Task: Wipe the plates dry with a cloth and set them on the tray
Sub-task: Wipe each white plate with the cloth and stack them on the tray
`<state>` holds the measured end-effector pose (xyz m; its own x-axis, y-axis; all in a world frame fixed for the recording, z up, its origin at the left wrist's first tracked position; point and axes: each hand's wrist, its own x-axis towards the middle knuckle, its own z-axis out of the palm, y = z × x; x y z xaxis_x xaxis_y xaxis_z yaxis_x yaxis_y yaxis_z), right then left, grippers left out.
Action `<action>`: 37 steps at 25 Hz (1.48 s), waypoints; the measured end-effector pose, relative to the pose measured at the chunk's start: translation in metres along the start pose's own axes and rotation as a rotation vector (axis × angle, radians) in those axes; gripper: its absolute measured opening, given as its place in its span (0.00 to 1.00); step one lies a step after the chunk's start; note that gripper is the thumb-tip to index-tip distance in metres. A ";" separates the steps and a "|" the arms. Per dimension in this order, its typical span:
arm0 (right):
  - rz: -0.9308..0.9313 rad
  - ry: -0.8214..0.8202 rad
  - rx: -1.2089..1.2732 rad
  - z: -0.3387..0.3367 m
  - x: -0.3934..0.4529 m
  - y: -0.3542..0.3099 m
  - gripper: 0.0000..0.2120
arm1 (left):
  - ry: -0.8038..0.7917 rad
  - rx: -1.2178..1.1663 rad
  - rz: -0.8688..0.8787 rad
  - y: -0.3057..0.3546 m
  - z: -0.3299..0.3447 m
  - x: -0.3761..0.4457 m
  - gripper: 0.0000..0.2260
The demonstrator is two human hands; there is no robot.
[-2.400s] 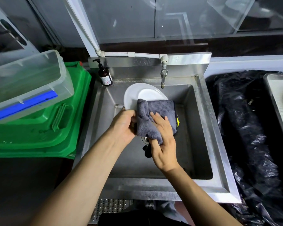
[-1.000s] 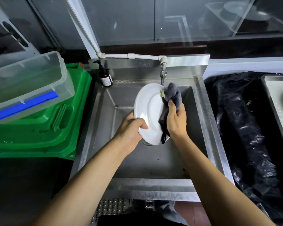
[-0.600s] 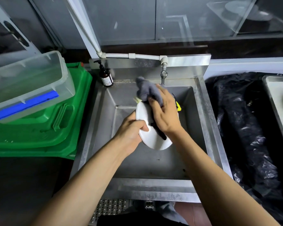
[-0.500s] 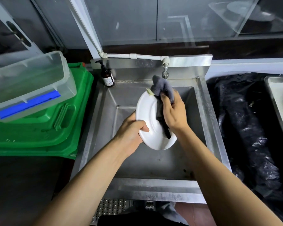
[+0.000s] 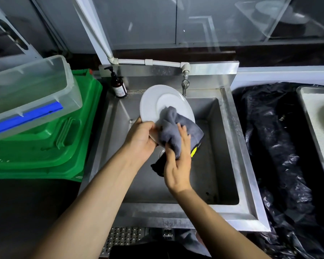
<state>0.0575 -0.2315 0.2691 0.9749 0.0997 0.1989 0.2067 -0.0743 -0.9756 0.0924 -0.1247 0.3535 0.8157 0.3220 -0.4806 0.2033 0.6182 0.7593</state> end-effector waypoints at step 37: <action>0.196 -0.113 -1.018 -0.211 0.040 0.106 0.29 | -0.042 0.036 -0.258 -0.081 0.030 0.005 0.26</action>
<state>0.1356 -0.4451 0.1930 0.9963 0.0840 -0.0160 0.0684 -0.8955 -0.4398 0.0956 -0.1949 0.3025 0.7560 0.1271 -0.6422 0.4259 0.6495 0.6299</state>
